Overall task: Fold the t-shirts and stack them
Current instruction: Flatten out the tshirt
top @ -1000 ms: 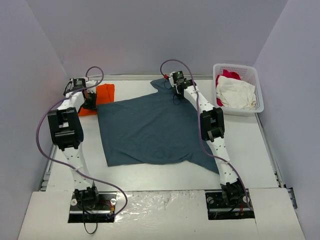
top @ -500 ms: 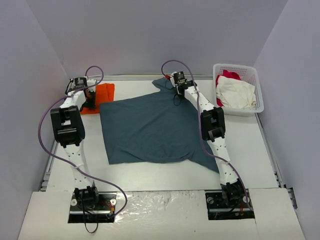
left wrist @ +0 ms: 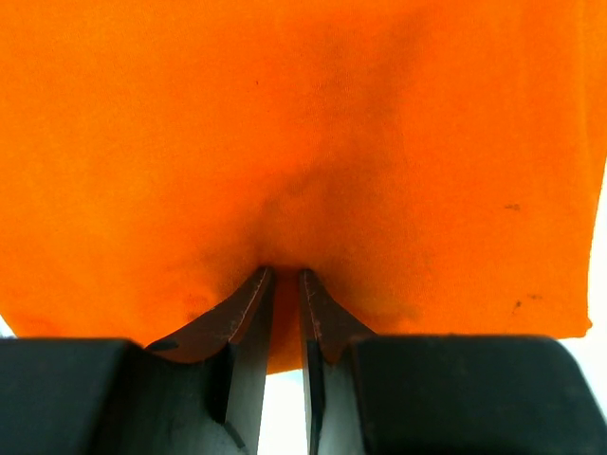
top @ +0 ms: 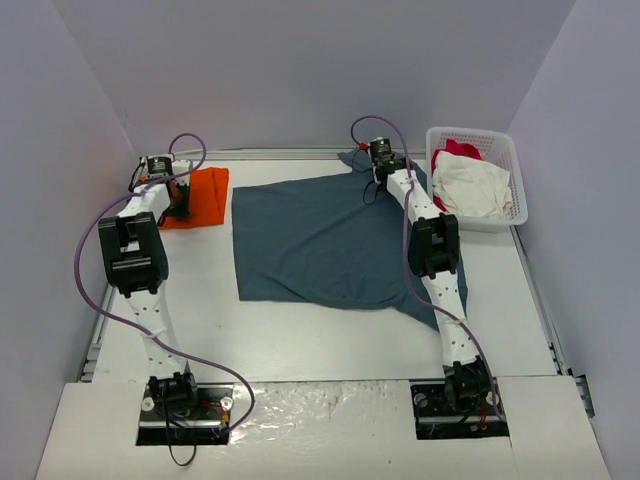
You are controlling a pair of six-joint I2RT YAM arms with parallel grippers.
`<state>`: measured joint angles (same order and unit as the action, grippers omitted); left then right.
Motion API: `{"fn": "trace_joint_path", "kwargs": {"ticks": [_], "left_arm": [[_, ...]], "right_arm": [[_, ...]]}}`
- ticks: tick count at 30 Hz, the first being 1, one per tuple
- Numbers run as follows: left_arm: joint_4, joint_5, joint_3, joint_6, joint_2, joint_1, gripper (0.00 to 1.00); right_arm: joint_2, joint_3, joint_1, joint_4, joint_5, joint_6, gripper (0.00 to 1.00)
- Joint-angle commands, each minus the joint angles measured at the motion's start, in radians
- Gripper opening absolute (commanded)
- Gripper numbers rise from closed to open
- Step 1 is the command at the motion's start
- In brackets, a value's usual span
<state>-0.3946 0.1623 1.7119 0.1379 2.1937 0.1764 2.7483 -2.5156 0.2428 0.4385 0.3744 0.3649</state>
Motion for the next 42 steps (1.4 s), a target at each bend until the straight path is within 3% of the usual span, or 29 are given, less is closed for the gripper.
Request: {"fn": "trace_joint_path", "kwargs": {"ticks": [1,6,8,9,12,15,21,26,27,29,30,34,39,42], "left_arm": [[-0.047,-0.018,-0.026,0.005,-0.064,0.015,0.17],[-0.05,-0.01,-0.046,0.019,-0.104,0.014,0.19],[-0.058,-0.004,-0.051,0.025,-0.132,0.012,0.21],[-0.059,-0.003,-0.055,0.028,-0.159,0.014,0.22],[-0.053,0.006,-0.086,0.04,-0.234,0.011,0.23],[-0.038,-0.019,-0.124,0.057,-0.331,0.003,0.24],[-0.11,0.061,-0.155,0.147,-0.495,-0.02,0.3],[-0.397,0.351,-0.245,0.4,-0.591,-0.11,0.32],[-0.45,0.364,-0.308,0.511,-0.616,-0.177,0.33],[-0.518,0.35,-0.388,0.589,-0.641,-0.273,0.38],[-0.512,0.341,-0.432,0.627,-0.666,-0.331,0.4],[-0.432,0.333,-0.586,0.651,-0.689,-0.393,0.49],[-0.368,0.332,-0.586,0.657,-0.654,-0.42,0.57],[-0.345,0.321,-0.563,0.661,-0.626,-0.437,0.58]], "right_arm": [[0.082,0.014,-0.008,0.141,-0.003,-0.015,0.0],[0.024,0.0,0.009,0.141,-0.049,0.006,0.0],[-0.015,-0.006,0.021,0.138,-0.06,0.019,0.06],[-0.028,-0.018,0.024,0.138,-0.071,0.019,0.24],[-0.097,-0.038,0.032,0.123,-0.098,0.006,0.58],[-0.215,-0.04,0.052,0.111,-0.075,0.006,0.72],[-0.476,0.119,0.078,0.114,-0.15,0.031,0.77],[-0.879,0.597,0.066,0.164,-0.439,0.11,0.78],[-0.989,0.659,0.067,0.189,-0.466,0.129,0.78],[-1.093,0.817,0.062,0.261,-0.518,0.152,0.79],[-1.193,0.868,0.061,0.29,-0.522,0.166,0.78],[-1.446,1.109,0.04,0.333,-0.506,0.138,0.78],[-1.72,1.331,-0.128,0.336,-0.714,0.178,0.82],[-1.77,1.341,-0.209,0.341,-0.752,0.147,0.79]]}}
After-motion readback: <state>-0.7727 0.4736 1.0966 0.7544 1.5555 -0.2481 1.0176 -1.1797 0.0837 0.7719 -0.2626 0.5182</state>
